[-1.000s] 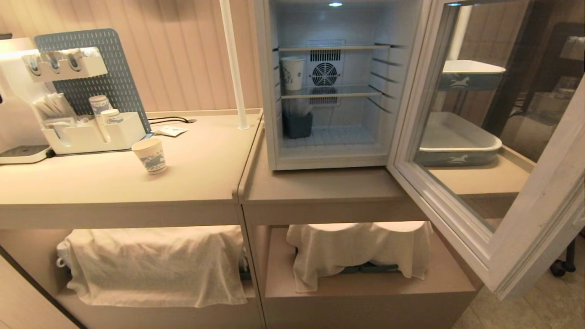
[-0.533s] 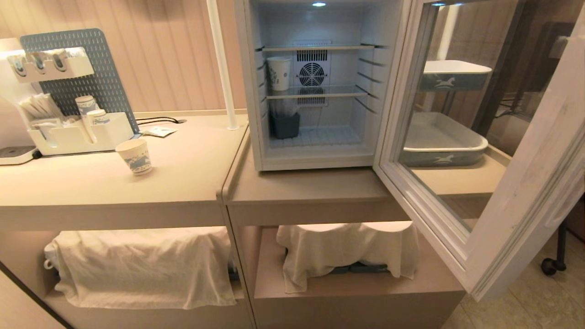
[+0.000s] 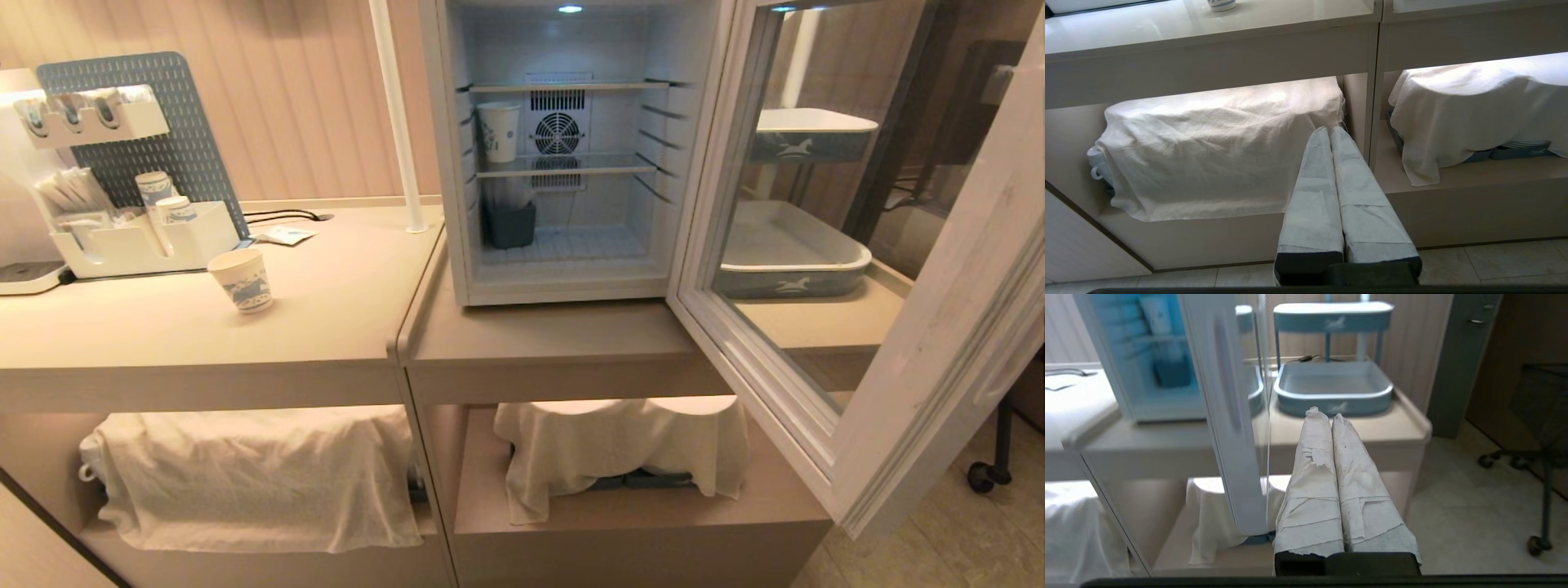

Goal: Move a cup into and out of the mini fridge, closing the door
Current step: Close the freezer door

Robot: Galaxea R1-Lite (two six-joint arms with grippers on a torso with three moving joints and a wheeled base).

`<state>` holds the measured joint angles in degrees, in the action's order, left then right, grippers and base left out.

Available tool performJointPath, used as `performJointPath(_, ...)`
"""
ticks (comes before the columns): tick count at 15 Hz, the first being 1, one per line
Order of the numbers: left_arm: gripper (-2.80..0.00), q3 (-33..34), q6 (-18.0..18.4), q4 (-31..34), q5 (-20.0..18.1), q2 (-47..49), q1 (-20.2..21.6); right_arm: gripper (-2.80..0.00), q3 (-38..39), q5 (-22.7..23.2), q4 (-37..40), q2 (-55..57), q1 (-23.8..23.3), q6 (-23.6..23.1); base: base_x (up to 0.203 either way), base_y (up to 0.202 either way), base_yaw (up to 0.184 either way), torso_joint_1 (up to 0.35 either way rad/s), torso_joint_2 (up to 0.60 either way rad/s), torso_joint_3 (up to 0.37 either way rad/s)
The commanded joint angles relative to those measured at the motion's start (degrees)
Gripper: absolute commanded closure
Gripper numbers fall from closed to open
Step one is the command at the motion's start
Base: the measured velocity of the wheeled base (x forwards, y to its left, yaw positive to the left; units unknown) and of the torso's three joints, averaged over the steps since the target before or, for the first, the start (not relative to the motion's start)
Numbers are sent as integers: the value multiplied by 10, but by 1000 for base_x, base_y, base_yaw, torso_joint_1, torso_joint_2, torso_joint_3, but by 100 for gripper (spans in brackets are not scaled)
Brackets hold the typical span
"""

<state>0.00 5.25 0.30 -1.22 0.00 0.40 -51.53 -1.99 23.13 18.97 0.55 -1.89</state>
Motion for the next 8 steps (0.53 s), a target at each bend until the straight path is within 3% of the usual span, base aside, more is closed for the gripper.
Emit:
performJointPath(1,0,0,0,0,0,0,0,0,-214,-22,98,246,0,4,0,0,0,0,0,0)
performJointPath(3,0,0,0,0,0,0,0,0,-307,-110,146,374,-3,19,0,0,0,0,0,0)
performJointPath(5,0,0,0,0,0,0,0,0,-341,-237,168,473,-12,41,0,0,0,0,0,0)
performJointPath(8,0,0,0,0,0,0,0,0,-325,-333,84,575,-33,53,0,0,0,0,0,0)
